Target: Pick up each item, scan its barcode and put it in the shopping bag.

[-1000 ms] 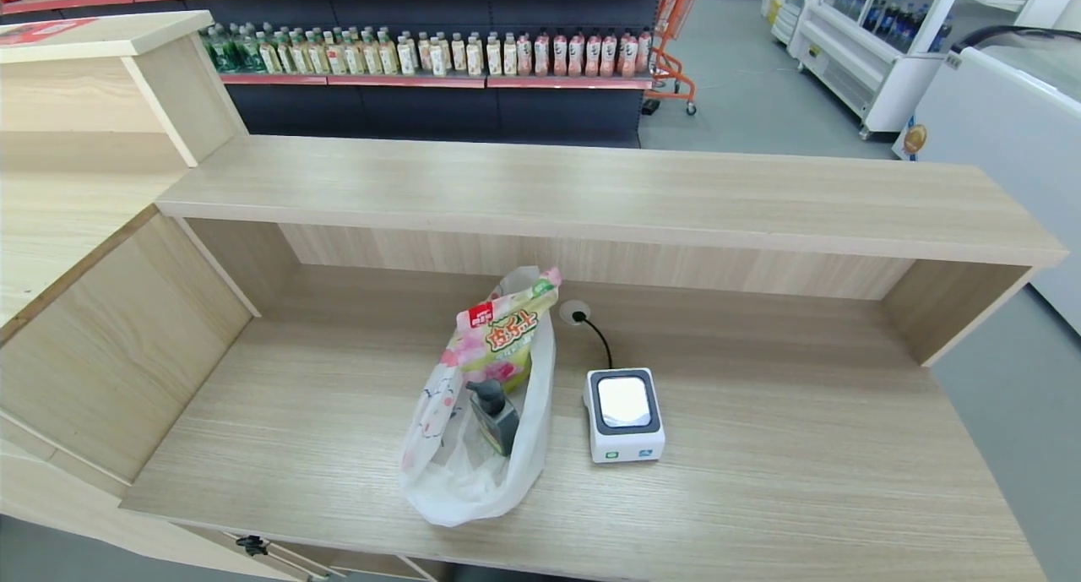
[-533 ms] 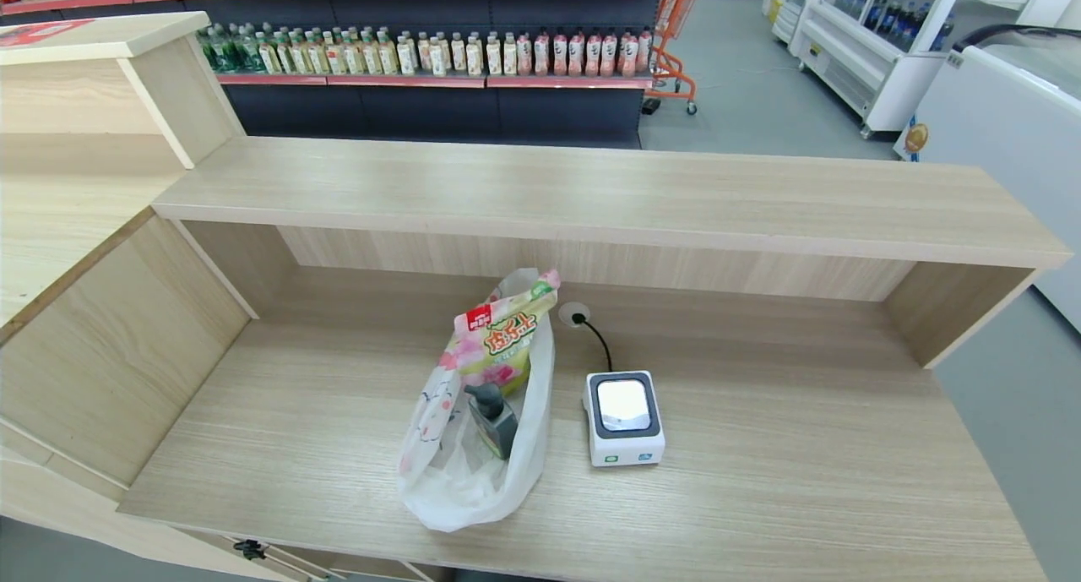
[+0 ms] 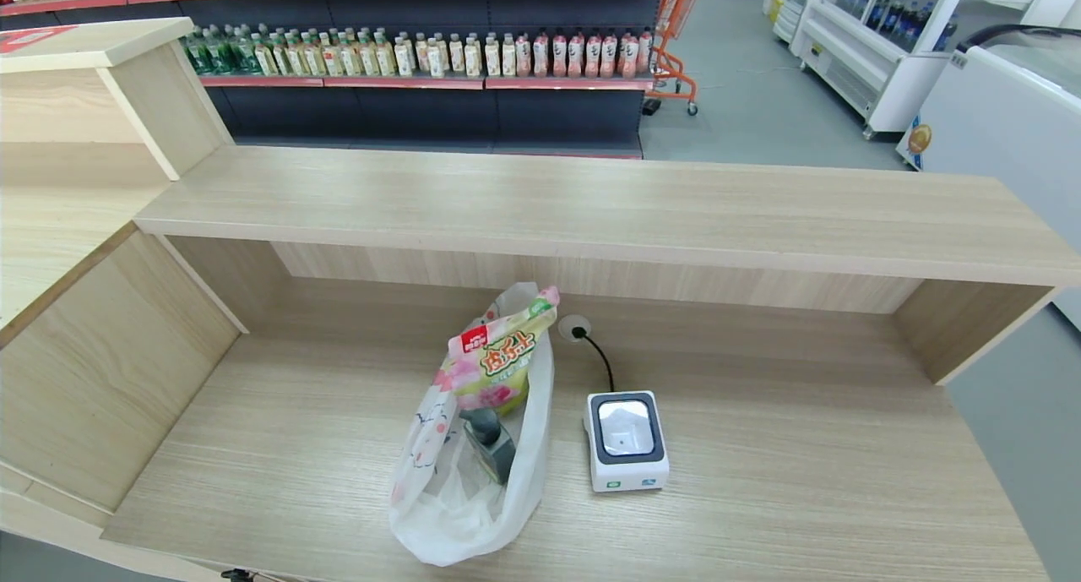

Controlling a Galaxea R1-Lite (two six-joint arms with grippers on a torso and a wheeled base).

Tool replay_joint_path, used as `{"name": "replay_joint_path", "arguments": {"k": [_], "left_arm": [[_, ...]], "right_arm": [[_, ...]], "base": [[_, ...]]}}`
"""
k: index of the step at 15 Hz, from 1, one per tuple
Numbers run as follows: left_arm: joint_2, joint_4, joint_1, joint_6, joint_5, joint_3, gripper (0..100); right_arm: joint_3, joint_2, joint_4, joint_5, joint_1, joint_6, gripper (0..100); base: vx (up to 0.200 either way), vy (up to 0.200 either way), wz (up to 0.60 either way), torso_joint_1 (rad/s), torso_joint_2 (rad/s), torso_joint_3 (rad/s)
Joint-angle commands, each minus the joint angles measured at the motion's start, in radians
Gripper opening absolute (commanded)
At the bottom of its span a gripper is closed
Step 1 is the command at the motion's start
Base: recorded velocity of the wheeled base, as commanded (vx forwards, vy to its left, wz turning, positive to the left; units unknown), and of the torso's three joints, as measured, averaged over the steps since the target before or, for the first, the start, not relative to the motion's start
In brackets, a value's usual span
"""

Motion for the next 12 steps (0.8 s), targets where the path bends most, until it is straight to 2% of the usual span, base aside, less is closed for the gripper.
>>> {"name": "replay_joint_path", "arguments": {"k": [1, 12], "left_arm": [[0.001, 0.0, -0.001, 0.0, 0.0, 0.0, 100], [0.001, 0.0, 0.001, 0.0, 0.0, 0.0, 100]], "right_arm": [[0.001, 0.002, 0.0, 0.0, 0.0, -0.001, 0], [0.0, 0.002, 0.0, 0.0, 0.0, -0.001, 0]], "base": [[0.0, 0.0, 0.0, 0.0, 0.0, 0.0], [0.0, 0.0, 0.0, 0.0, 0.0, 0.0]]}}
